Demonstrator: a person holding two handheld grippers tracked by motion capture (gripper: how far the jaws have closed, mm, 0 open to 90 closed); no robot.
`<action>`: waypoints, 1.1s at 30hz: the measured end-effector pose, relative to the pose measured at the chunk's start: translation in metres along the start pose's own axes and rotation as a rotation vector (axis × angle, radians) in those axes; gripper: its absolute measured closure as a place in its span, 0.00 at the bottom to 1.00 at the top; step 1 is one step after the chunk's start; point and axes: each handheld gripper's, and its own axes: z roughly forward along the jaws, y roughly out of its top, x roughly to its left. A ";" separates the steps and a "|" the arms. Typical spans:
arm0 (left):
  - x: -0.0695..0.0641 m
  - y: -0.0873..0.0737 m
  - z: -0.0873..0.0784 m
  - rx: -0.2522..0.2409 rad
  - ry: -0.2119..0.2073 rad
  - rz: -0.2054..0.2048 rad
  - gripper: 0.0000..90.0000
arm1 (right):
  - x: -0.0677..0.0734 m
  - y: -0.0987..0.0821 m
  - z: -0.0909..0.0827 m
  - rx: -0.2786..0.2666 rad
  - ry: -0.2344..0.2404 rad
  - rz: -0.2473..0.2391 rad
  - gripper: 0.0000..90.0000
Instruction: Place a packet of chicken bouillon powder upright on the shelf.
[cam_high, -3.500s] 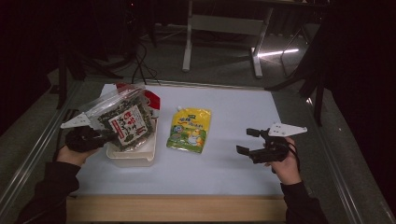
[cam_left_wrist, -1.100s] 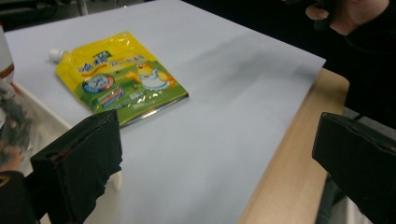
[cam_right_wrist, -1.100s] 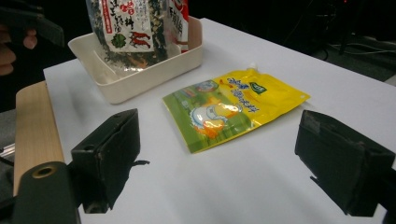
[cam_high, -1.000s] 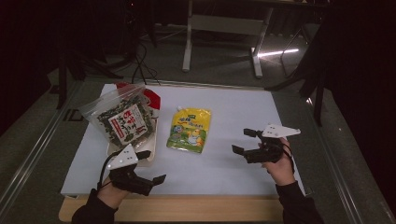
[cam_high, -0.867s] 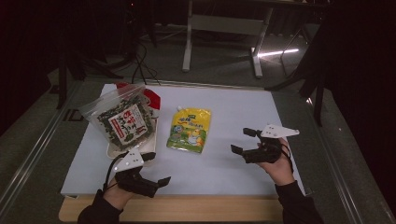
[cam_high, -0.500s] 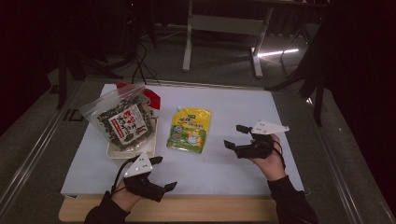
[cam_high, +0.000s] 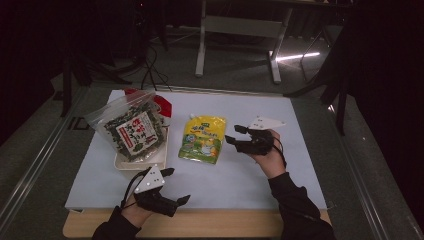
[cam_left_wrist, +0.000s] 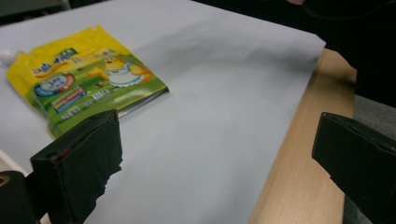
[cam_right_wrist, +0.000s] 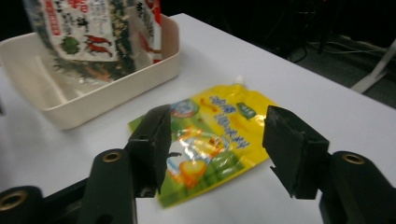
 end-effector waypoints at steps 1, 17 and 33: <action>0.000 0.000 0.000 0.000 0.001 -0.002 0.03 | -0.001 0.002 0.005 0.000 0.002 0.003 0.50; -0.001 -0.004 0.001 -0.003 -0.015 0.015 0.03 | -0.026 0.022 0.080 0.091 -0.014 0.030 0.73; -0.001 -0.004 -0.002 -0.018 -0.026 0.021 0.03 | -0.033 0.040 0.155 0.183 -0.028 0.060 0.94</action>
